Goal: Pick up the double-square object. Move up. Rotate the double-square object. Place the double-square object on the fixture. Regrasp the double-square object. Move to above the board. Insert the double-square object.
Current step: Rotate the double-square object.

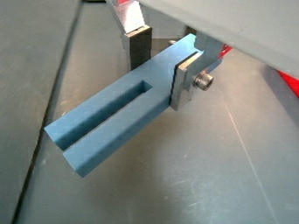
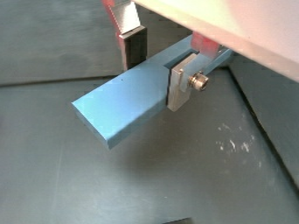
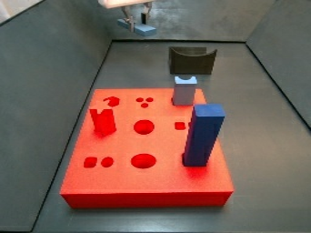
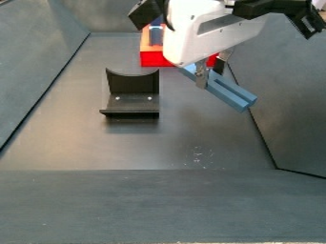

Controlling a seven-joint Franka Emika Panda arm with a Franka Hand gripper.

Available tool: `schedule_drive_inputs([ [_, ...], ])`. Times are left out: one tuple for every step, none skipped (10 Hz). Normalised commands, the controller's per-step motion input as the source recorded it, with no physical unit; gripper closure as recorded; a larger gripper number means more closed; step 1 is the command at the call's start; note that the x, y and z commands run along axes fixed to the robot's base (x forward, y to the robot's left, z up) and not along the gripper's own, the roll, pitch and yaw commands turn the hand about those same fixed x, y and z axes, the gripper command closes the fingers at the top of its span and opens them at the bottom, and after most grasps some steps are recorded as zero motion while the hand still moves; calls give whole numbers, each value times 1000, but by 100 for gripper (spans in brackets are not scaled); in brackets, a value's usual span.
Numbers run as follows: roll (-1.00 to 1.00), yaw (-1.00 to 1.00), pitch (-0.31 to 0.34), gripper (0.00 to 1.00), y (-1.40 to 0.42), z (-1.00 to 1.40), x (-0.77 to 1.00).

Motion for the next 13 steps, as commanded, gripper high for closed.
schedule_drive_inputs([
  [-18,-1000,-11,100,19,-8,15],
  [-20,-1000,-12,100,19,-8,15],
  [-23,-1000,-14,100,19,-8,15],
  [-26,-1000,-15,100,19,-8,15],
  [-31,-1000,-19,100,19,-8,15],
  [-37,-1000,-22,100,19,-8,15],
  [-48,-991,-29,100,19,-8,15],
  [-48,-825,-29,100,19,-8,14],
  [-48,-503,-29,100,19,-8,15],
  [-48,-333,-29,100,19,-8,14],
  [-48,-221,-29,100,19,-8,14],
  [0,0,0,100,0,-1000,0],
  [1,35,-13,100,1,-1000,9],
])
